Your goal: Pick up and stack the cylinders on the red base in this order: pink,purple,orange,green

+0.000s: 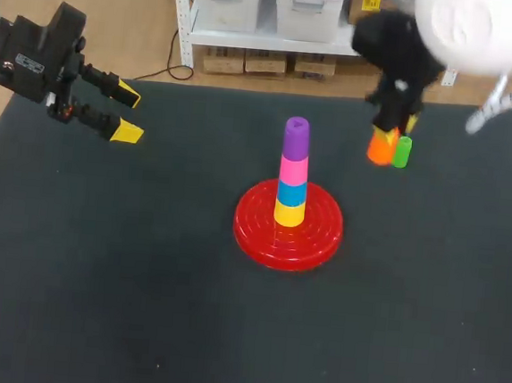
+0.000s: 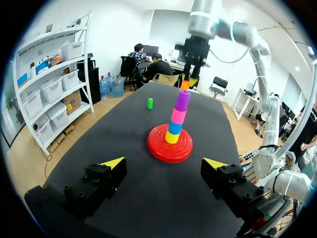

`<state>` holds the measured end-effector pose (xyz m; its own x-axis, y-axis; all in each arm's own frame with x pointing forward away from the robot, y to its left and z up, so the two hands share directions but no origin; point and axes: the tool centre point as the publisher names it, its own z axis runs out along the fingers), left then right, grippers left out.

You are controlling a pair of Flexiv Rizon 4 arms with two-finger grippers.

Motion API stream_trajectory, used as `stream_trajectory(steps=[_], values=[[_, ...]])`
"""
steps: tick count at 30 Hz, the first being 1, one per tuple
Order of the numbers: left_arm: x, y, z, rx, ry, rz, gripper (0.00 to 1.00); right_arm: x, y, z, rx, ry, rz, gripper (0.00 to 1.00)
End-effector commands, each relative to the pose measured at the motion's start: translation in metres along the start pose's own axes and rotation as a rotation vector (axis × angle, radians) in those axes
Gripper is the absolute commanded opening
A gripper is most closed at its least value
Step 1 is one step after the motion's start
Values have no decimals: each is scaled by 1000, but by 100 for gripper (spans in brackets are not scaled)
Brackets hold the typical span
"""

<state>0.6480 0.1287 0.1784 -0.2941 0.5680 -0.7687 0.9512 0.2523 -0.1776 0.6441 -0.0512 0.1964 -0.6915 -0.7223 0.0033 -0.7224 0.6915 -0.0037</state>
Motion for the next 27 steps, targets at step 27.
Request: stream_trajectory(steps=[27], values=[[1,0,0,-2,-4,2,100,-80,67,-48,-19,104,-277,0]])
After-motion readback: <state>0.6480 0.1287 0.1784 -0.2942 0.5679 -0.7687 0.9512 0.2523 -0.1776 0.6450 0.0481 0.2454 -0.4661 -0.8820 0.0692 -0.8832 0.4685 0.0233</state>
